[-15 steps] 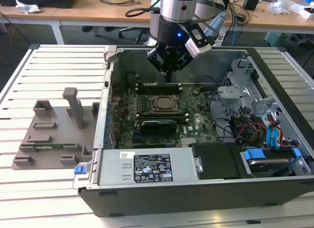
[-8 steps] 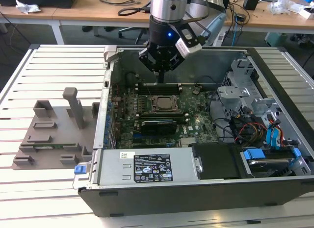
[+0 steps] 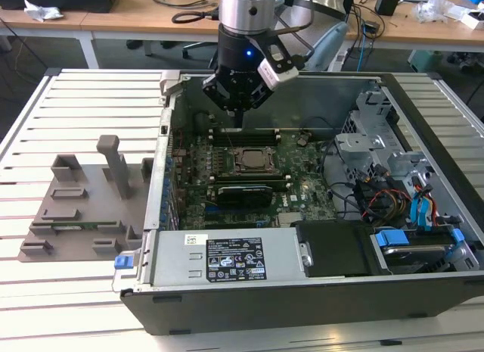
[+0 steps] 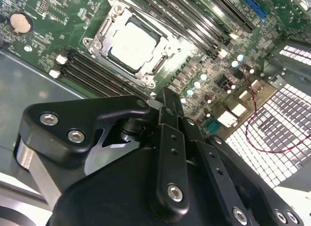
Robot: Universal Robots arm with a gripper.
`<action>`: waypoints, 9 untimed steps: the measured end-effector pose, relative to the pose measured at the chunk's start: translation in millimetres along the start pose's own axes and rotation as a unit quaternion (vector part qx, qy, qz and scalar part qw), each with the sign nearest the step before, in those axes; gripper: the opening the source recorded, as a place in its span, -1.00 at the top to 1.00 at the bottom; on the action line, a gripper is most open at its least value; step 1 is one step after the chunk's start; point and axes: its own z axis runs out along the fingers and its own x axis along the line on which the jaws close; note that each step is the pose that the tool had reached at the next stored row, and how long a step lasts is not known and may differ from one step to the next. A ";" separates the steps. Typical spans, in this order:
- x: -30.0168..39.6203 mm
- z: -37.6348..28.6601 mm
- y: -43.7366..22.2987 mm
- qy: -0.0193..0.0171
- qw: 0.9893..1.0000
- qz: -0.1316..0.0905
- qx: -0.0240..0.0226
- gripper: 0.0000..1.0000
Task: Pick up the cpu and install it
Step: 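Install the first cpu locking lever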
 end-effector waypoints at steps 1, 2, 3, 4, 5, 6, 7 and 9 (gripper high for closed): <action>1.2 0.0 0.1 0.000 1.000 0.000 0.000 0.79; 2.4 0.1 0.3 0.000 1.000 0.000 0.000 0.79; 3.8 0.1 0.4 0.000 1.000 0.000 0.000 0.79; 4.9 0.2 0.6 0.000 1.000 0.000 0.000 0.79; 6.9 0.3 0.8 0.000 1.000 0.000 0.000 0.79; 9.3 0.5 1.1 0.000 1.000 0.000 0.000 0.79; 11.2 0.8 1.3 0.000 1.000 0.000 0.000 0.79; 13.0 1.1 1.5 0.000 1.000 0.000 0.000 0.79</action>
